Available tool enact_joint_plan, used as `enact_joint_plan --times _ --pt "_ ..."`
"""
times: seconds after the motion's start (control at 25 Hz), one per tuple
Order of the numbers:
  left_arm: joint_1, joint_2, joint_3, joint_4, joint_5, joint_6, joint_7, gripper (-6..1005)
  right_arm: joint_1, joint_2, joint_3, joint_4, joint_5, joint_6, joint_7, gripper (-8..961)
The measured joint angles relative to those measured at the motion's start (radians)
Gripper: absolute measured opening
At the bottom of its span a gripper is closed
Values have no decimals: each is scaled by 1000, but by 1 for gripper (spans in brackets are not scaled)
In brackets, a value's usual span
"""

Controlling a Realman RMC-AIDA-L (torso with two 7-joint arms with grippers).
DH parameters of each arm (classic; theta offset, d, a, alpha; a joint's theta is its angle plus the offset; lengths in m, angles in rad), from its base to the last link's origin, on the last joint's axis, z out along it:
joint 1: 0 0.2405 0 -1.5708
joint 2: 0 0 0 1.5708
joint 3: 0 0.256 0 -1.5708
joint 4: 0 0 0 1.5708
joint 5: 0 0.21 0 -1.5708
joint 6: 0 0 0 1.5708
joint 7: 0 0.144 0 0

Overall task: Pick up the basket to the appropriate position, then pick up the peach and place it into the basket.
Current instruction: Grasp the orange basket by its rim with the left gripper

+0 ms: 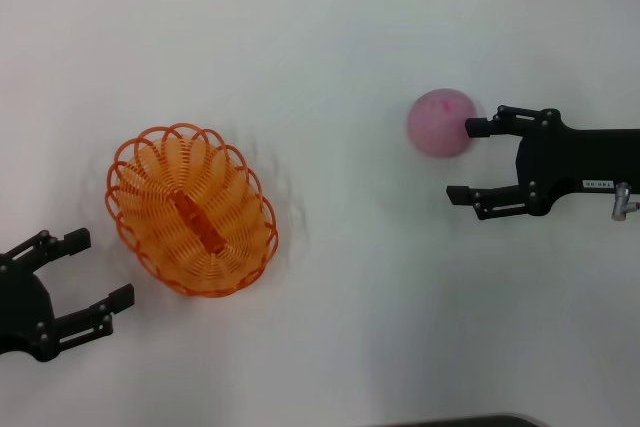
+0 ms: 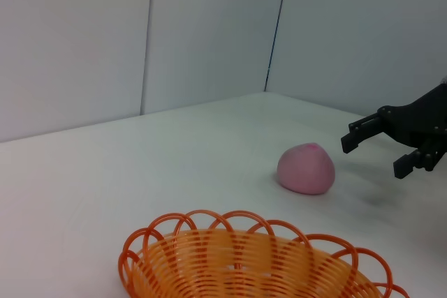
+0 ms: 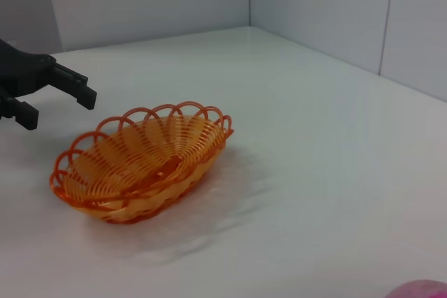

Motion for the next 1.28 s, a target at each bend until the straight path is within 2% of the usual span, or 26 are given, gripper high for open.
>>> enact_joint_plan --times 0.52,0.76,1.0,1.28 --pt "-2 0 15 0 0 -2 -4 872 1 -1 0 0 0 -2 0 941" --pt "-6 4 14 8 0 18 -87 872 2 -2 0 0 0 -2 0 940" --pt "-28 14 15 43 2 20 -287 871 3 -2 0 0 1 -5 0 939" --pt "-105 55 10 55 67 23 -617 872 3 -1 0 -10 2 -7 7 937"
